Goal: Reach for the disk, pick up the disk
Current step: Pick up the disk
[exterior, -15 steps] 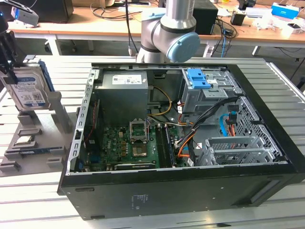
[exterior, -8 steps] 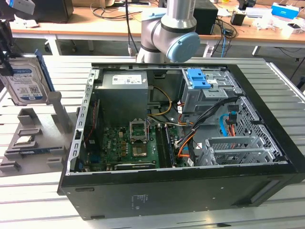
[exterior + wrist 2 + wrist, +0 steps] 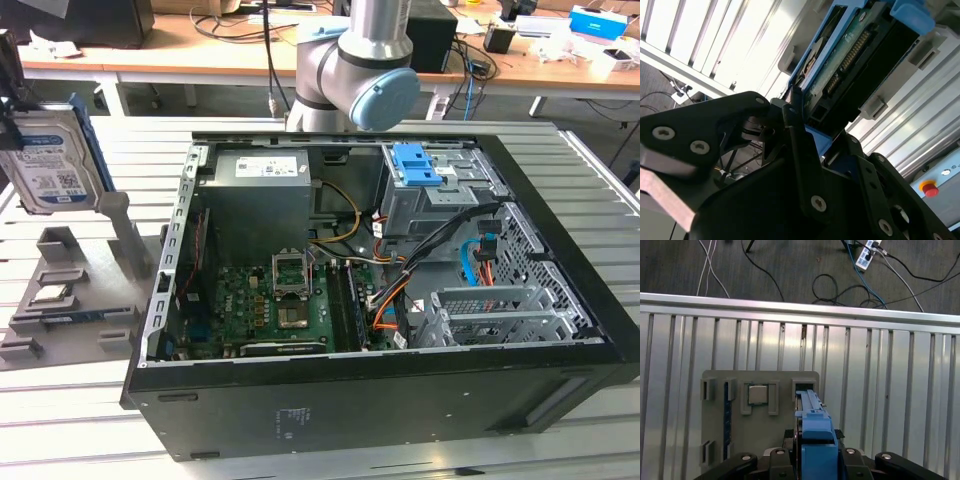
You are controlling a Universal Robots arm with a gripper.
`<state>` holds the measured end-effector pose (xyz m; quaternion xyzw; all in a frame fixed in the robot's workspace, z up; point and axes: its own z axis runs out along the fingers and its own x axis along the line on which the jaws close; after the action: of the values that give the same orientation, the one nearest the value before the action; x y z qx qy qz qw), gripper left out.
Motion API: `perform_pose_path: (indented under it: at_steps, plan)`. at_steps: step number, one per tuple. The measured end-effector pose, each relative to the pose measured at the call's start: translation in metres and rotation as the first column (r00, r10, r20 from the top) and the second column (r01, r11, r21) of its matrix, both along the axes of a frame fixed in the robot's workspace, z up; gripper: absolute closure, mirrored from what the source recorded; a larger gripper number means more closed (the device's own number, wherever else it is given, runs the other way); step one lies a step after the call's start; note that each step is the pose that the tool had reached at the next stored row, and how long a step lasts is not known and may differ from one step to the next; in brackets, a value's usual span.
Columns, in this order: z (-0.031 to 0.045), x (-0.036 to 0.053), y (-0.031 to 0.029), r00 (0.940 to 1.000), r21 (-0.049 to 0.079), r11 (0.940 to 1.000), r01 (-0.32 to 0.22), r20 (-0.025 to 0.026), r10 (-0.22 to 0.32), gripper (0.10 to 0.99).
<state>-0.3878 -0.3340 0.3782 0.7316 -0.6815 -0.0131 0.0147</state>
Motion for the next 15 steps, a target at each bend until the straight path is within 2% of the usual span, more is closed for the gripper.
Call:
perform_pose_path:
  at_steps: [3, 6, 10, 15]
  plan:
    - [0.011, 0.0004, 0.0, 1.0, 0.0, 1.0, 0.0, -0.0003, 0.0, 0.718]
    - [0.0187, 0.0007, 0.0, 1.0, 0.0, 1.0, 0.0, -0.0007, 0.0, 0.718]
    - [0.0258, 0.001, 0.0, 1.0, 0.0, 1.0, 0.0, -0.001, 0.0, 0.718]
    - [0.0386, 0.0016, 0.0, 1.0, 0.0, 1.0, 0.0, -0.0017, 0.0, 0.718]
